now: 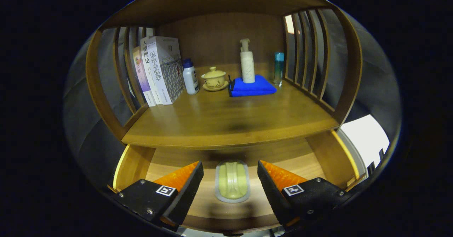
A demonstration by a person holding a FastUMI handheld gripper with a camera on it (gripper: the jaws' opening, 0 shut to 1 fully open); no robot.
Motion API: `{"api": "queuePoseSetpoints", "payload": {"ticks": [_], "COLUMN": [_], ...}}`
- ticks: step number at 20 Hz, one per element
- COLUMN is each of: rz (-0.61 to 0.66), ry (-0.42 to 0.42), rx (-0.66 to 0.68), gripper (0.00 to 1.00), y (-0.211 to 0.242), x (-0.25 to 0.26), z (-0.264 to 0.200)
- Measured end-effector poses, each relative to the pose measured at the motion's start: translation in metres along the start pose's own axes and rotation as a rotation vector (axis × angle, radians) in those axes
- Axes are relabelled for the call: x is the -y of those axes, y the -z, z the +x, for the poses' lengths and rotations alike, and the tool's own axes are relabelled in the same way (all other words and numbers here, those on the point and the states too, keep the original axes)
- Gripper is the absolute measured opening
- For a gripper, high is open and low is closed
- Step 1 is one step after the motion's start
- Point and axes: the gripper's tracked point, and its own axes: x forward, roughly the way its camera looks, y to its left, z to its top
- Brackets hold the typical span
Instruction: Pull open the drawer, take out the items inside it, and place them on the countertop above the cabinet.
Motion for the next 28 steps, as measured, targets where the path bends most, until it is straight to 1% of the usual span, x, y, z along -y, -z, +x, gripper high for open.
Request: {"api": "queuePoseSetpoints", "payload": {"ticks": [5, 8, 12, 14, 17, 19, 20, 21, 23, 25, 28], "rz": [-0.065, -0.057, -0.041, -0.040, -0.044, -0.040, -0.041, -0.058, -0.084, -0.119, -0.182], "ry": [0.053, 0.062, 0.075, 0.081, 0.075, 0.053, 0.053, 0.058, 0.066, 0.073, 0.085], "rx": [-0.097, -0.153, -0.180, -0.199, -0.210, -0.217, -0.207, -0.204, -0.195, -0.190, -0.151], "gripper": [0.94, 0.93, 0.84, 0.77, 0.59, 0.47, 0.41, 0.28, 0.21, 0.17, 0.15], "y": [0.025, 0.039, 0.045, 0.053, 0.060, 0.063, 0.061, 0.063, 0.063, 0.065, 0.062], "x": [0.005, 0.008, 0.016, 0.022, 0.023, 0.019, 0.016, 0.017, 0.015, 0.014, 0.011], "z": [0.016, 0.030, 0.042, 0.047, 0.054, 0.057, 0.058, 0.057, 0.056, 0.050, 0.033]}}
